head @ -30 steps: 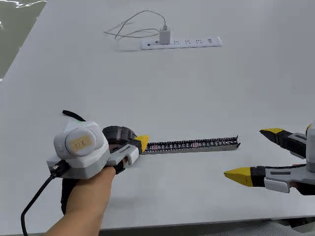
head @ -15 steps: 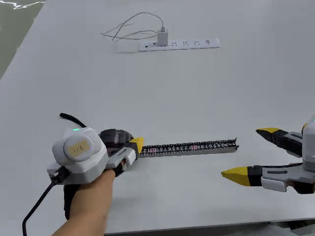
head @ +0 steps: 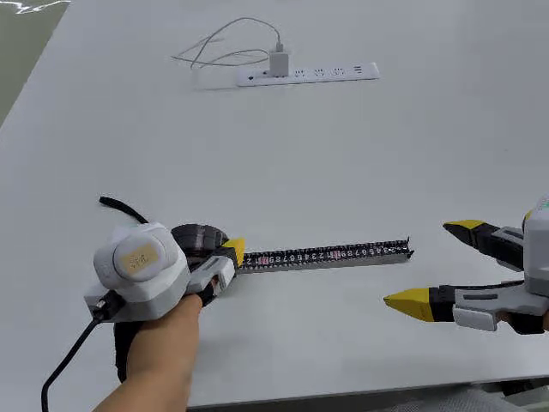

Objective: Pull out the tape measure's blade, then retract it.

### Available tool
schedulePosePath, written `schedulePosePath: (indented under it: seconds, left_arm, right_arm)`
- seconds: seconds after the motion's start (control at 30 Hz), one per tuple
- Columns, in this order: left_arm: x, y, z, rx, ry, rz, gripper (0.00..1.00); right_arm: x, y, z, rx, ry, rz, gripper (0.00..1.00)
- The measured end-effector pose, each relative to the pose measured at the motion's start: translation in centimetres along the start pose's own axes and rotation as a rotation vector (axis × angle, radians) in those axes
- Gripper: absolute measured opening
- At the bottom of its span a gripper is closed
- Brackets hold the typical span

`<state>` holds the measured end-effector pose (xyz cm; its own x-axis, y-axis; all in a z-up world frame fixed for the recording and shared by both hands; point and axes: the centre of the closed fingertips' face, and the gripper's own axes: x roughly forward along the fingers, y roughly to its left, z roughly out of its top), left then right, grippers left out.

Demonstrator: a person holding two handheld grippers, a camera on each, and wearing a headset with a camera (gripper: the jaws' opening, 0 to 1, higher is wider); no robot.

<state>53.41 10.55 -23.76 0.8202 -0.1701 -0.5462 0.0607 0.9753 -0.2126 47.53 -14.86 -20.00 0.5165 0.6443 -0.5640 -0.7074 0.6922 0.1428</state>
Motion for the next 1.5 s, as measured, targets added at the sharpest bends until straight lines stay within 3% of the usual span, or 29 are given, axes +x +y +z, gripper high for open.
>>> schedulePosePath:
  seconds: [0.33, 0.47, 0.63, 1.0, 1.37, 1.5]
  left_arm:
    - [0.0, 0.0, 0.0, -0.001, 0.008, 0.0, 0.64]
    - [0.0, 0.0, 0.0, 0.0, 0.009, 0.0, 0.64]
    - [0.0, 0.1, 0.0, 0.0, 0.009, 0.0, 0.64]
    - [0.1, 0.0, 0.0, -0.002, 0.008, 0.001, 0.64]
    - [0.1, 0.0, 0.0, -0.001, 0.005, 0.004, 0.64]
    - [0.0, 0.0, 0.0, -0.001, 0.005, 0.004, 0.64]
  right_arm:
    - [0.2, -1.0, -0.2, -0.024, 0.018, 0.002, 0.86]
    - [0.4, -1.4, -0.7, -0.064, 0.052, 0.024, 0.75]
    - [0.9, -2.3, -1.3, -0.109, 0.096, 0.035, 0.7]
    - [1.9, -3.9, -2.3, -0.23, 0.174, 0.085, 0.5]
    - [2.8, -4.4, -2.7, -0.297, 0.198, 0.153, 0.37]
    - [3.1, -4.4, -2.8, -0.353, 0.209, 0.18, 0.32]
